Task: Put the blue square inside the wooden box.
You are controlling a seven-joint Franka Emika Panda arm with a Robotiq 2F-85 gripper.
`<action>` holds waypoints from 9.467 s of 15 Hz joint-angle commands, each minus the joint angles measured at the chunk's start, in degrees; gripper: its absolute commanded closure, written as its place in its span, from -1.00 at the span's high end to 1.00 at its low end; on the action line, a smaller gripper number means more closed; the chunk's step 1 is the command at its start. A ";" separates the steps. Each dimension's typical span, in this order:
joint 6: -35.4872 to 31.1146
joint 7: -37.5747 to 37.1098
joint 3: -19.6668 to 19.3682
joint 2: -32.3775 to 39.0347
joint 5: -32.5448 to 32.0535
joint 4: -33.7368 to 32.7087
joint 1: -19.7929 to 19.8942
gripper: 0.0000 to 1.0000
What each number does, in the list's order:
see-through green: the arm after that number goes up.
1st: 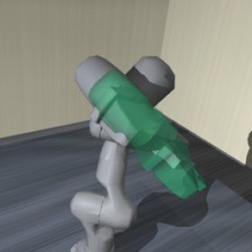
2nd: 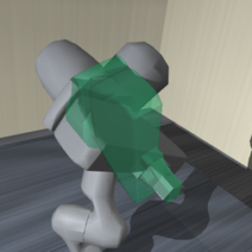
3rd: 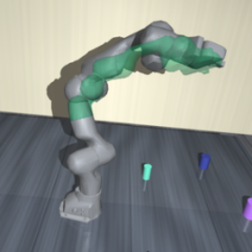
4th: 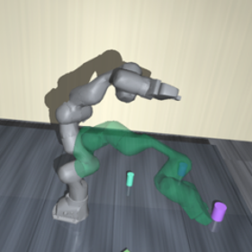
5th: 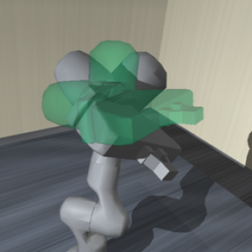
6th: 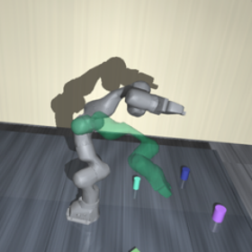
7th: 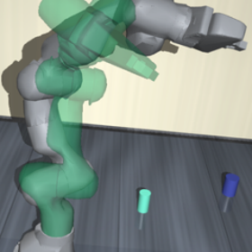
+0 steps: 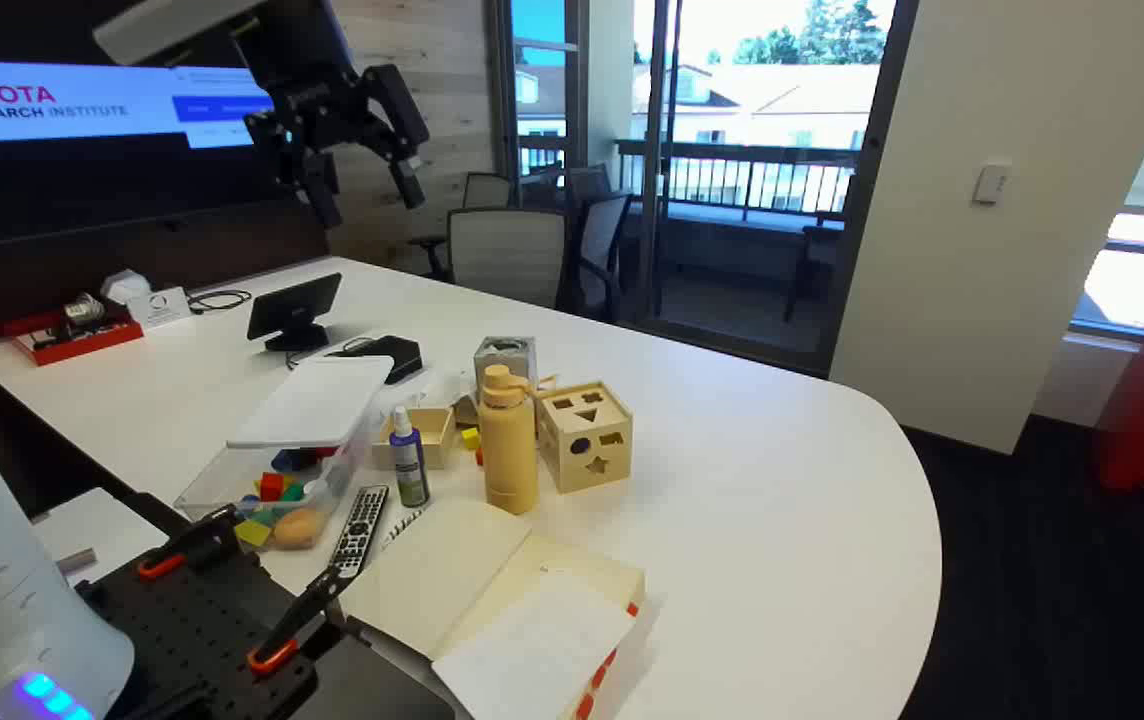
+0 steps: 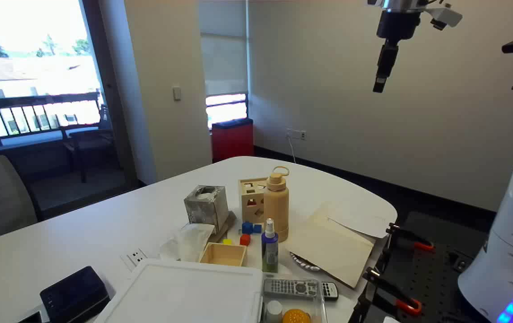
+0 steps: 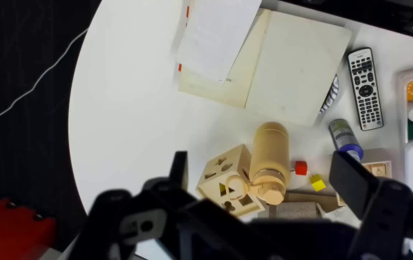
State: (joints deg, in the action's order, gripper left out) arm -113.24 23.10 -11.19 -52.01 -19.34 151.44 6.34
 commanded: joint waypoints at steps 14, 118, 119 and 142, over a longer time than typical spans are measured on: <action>-9.72 -29.29 10.91 7.48 11.07 1.32 -0.05 1.00; -25.75 -112.16 -3.00 92.47 8.49 -59.04 -23.55 -0.70; -23.38 -110.66 -2.57 92.00 8.07 -60.03 -22.60 -0.70; -22.61 -57.72 2.40 105.73 13.28 -77.72 -4.89 -0.70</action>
State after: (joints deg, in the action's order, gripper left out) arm -133.92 -38.44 -8.94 51.91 -8.42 75.48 0.64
